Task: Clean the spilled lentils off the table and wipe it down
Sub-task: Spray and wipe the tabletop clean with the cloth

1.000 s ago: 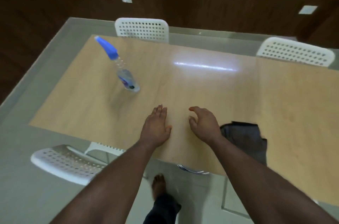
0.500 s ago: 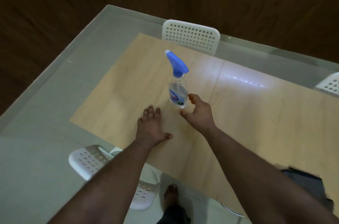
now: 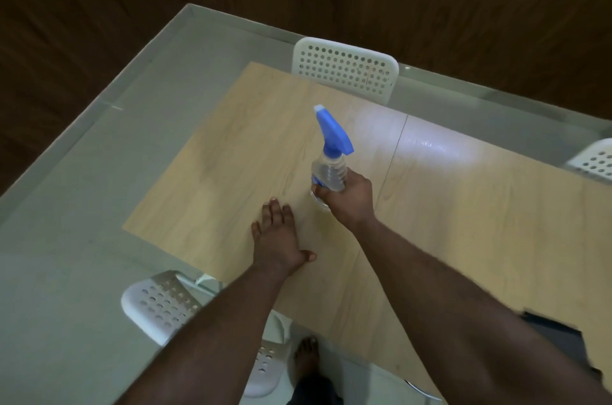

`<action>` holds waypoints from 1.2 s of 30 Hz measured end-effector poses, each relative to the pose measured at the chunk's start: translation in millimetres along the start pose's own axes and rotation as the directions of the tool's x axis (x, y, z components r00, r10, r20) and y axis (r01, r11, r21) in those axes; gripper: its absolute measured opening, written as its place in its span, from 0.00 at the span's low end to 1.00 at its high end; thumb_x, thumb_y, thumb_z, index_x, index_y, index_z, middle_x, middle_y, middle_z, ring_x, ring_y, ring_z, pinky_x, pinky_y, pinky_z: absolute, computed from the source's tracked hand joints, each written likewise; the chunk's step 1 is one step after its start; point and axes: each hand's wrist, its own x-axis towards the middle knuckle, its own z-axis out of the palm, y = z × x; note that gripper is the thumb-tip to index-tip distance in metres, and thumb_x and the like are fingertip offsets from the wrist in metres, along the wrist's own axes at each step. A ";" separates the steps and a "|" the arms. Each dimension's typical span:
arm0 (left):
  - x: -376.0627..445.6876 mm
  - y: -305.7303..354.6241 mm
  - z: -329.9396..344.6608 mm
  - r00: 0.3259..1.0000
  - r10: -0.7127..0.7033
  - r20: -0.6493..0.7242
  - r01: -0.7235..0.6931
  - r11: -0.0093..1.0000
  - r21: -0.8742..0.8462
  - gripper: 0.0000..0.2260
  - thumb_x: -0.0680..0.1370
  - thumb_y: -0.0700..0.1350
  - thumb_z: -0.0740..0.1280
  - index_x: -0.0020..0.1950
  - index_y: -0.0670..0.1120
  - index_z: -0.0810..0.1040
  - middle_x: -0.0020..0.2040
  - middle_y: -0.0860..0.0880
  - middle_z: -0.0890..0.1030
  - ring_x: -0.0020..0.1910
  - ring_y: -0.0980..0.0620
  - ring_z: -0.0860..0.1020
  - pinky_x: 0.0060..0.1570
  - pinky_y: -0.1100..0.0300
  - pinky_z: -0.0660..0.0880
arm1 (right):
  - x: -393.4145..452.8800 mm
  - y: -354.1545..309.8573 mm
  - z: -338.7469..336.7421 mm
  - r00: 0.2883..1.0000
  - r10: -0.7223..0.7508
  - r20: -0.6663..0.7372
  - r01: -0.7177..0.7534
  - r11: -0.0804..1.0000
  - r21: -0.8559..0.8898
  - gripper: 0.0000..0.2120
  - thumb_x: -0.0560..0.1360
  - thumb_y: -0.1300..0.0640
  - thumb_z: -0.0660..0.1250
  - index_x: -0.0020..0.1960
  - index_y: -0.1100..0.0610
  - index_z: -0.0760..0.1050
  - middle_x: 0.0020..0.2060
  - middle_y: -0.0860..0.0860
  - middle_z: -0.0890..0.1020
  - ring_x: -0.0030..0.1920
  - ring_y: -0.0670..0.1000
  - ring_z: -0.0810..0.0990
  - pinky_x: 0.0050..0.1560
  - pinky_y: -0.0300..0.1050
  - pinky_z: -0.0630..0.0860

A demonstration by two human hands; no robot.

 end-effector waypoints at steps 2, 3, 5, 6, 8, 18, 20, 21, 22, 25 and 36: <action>-0.7 4.3 -1.7 1.000 -0.015 0.013 0.014 1.000 0.014 0.59 0.70 0.67 0.76 0.86 0.44 0.43 0.85 0.40 0.38 0.85 0.39 0.40 0.80 0.37 0.51 | -6.1 1.0 -5.6 1.000 -0.014 0.007 0.014 1.000 -0.004 0.14 0.70 0.53 0.82 0.50 0.45 0.80 0.42 0.39 0.84 0.44 0.42 0.84 0.48 0.44 0.82; -1.8 6.4 -2.2 1.000 -0.023 0.014 0.023 1.000 0.020 0.59 0.70 0.66 0.76 0.86 0.44 0.44 0.85 0.39 0.39 0.85 0.38 0.41 0.80 0.37 0.52 | -10.1 1.4 -8.8 1.000 -0.019 0.011 0.019 1.000 -0.012 0.13 0.70 0.53 0.81 0.48 0.44 0.79 0.40 0.39 0.84 0.43 0.41 0.84 0.47 0.43 0.81; -5.7 13.9 -4.1 0.999 -0.031 0.013 0.031 0.999 0.026 0.56 0.72 0.63 0.76 0.86 0.45 0.45 0.85 0.38 0.41 0.85 0.37 0.42 0.80 0.38 0.54 | -20.2 4.8 -17.7 1.000 -0.009 0.018 0.010 1.000 -0.020 0.12 0.70 0.53 0.81 0.45 0.43 0.79 0.39 0.39 0.84 0.41 0.40 0.84 0.45 0.42 0.81; -7.2 15.4 -5.2 0.999 -0.037 0.013 0.036 0.999 0.031 0.53 0.73 0.59 0.76 0.86 0.45 0.46 0.86 0.39 0.42 0.85 0.36 0.44 0.79 0.39 0.56 | -25.0 6.5 -18.7 1.000 -0.003 0.018 0.004 1.000 -0.012 0.12 0.70 0.53 0.81 0.45 0.43 0.79 0.39 0.39 0.84 0.42 0.41 0.84 0.45 0.43 0.81; -12.3 34.1 -5.9 1.000 -0.006 0.005 0.005 0.999 0.053 0.49 0.75 0.51 0.74 0.86 0.45 0.46 0.86 0.39 0.44 0.85 0.36 0.47 0.79 0.42 0.59 | -39.8 16.0 -35.9 1.000 0.014 -0.013 -0.014 1.000 0.003 0.10 0.70 0.53 0.81 0.46 0.48 0.81 0.40 0.41 0.85 0.42 0.42 0.84 0.45 0.44 0.82; -61.9 141.9 38.5 0.970 0.242 0.008 -0.240 0.957 0.164 0.42 0.75 0.44 0.68 0.85 0.43 0.51 0.86 0.39 0.52 0.84 0.41 0.54 0.77 0.47 0.65 | -127.4 79.1 -145.6 0.980 0.095 -0.174 -0.087 0.995 0.050 0.09 0.69 0.52 0.81 0.45 0.50 0.83 0.38 0.43 0.86 0.41 0.42 0.85 0.44 0.46 0.81; -83.0 172.2 51.3 0.959 0.282 0.028 -0.284 0.951 0.126 0.41 0.75 0.43 0.66 0.86 0.43 0.51 0.86 0.39 0.51 0.84 0.41 0.54 0.78 0.48 0.64 | -150.1 93.3 -175.0 0.972 0.091 -0.217 -0.084 0.996 0.044 0.09 0.69 0.52 0.82 0.44 0.46 0.82 0.38 0.41 0.85 0.41 0.41 0.84 0.44 0.44 0.80; -94.9 189.3 57.5 0.951 0.306 0.035 -0.308 0.946 0.102 0.41 0.76 0.42 0.66 0.86 0.43 0.51 0.86 0.40 0.51 0.84 0.42 0.53 0.77 0.48 0.63 | -162.4 101.8 -190.7 0.966 0.100 -0.239 -0.092 0.995 0.044 0.10 0.69 0.53 0.82 0.42 0.45 0.81 0.37 0.41 0.85 0.40 0.41 0.84 0.44 0.44 0.80; -105.5 204.6 62.8 0.942 0.334 0.031 -0.336 0.939 0.078 0.40 0.76 0.41 0.65 0.86 0.43 0.52 0.86 0.40 0.51 0.85 0.43 0.53 0.77 0.49 0.63 | -173.9 110.5 -204.2 0.959 0.118 -0.256 -0.107 0.993 0.056 0.11 0.68 0.52 0.82 0.41 0.44 0.80 0.37 0.41 0.85 0.40 0.41 0.84 0.44 0.45 0.80; -144.7 255.9 82.1 0.918 0.396 0.022 -0.396 0.918 0.034 0.39 0.77 0.42 0.67 0.85 0.44 0.53 0.86 0.41 0.52 0.84 0.43 0.54 0.78 0.50 0.63 | -214.5 140.6 -253.4 0.943 0.149 -0.298 -0.130 0.988 0.085 0.11 0.67 0.49 0.82 0.44 0.47 0.82 0.39 0.43 0.86 0.41 0.43 0.85 0.46 0.49 0.83; -266.2 416.0 159.2 0.802 0.592 0.075 -0.597 0.795 0.108 0.41 0.79 0.51 0.70 0.86 0.43 0.51 0.86 0.43 0.52 0.85 0.45 0.54 0.80 0.51 0.60 | -361.6 231.1 -436.6 0.858 0.168 -0.485 -0.174 0.984 0.034 0.12 0.68 0.53 0.82 0.47 0.49 0.83 0.37 0.41 0.83 0.38 0.40 0.81 0.40 0.35 0.74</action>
